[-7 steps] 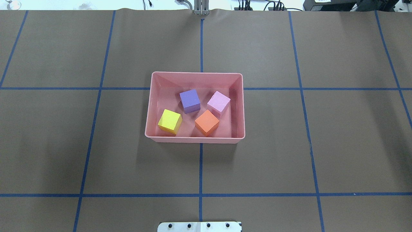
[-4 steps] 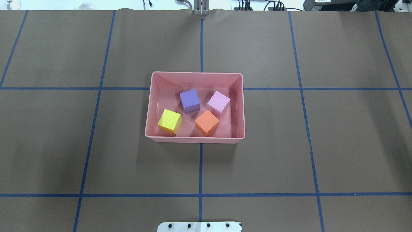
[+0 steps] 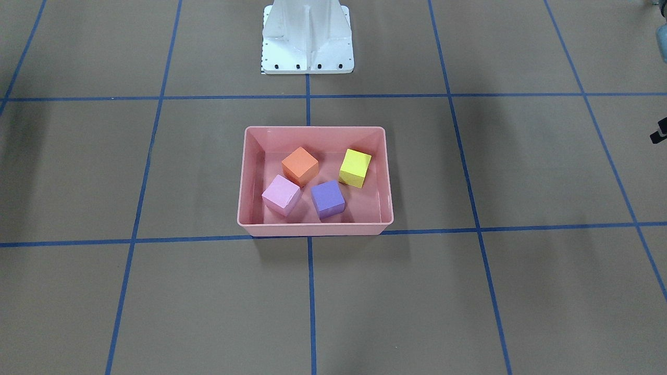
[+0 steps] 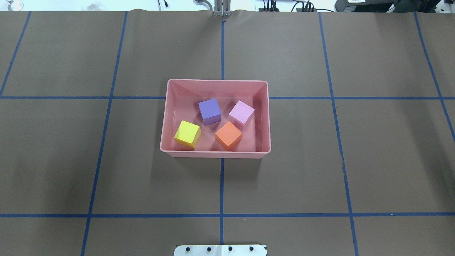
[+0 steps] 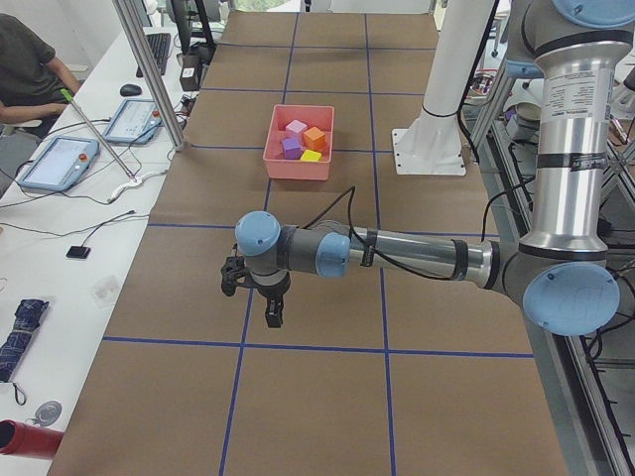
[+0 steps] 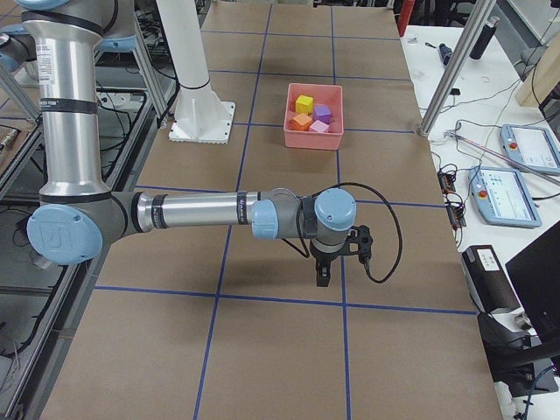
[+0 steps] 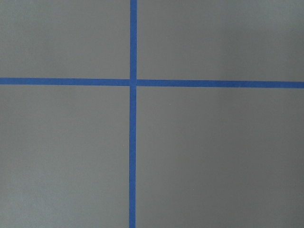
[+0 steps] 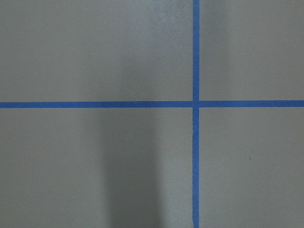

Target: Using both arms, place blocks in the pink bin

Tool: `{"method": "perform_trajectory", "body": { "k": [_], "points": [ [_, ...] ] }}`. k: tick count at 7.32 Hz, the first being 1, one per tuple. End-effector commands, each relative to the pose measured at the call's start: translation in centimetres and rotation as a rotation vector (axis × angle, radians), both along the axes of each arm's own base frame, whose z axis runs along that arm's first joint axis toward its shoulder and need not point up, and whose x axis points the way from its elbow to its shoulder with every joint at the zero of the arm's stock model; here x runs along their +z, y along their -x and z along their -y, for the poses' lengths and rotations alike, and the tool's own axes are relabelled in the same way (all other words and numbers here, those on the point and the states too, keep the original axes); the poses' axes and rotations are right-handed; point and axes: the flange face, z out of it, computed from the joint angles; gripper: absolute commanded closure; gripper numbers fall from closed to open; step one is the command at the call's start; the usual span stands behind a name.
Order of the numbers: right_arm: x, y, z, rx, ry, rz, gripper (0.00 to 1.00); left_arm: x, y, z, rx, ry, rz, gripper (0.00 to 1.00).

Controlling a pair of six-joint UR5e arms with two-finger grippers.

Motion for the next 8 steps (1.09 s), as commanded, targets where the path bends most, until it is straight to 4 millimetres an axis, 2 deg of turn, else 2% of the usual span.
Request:
{"method": "perform_trajectory", "body": {
  "k": [1,2,4,8],
  "points": [
    [0.4,0.1,-0.4,0.007,0.012,-0.004,0.00,0.5,0.2,-0.3,0.001,-0.013,0.003,0.00],
    [0.5,0.1,-0.3,0.006,0.013,-0.008,0.00,0.5,0.3,-0.5,-0.002,-0.013,0.000,0.00],
    [0.3,1.0,0.1,-0.013,0.005,-0.019,0.00,-1.1,0.1,0.3,-0.004,-0.040,-0.005,0.00],
    [-0.4,0.9,0.7,-0.010,-0.003,-0.055,0.00,-0.8,0.1,0.4,-0.011,-0.019,-0.005,0.00]
  ]
}}
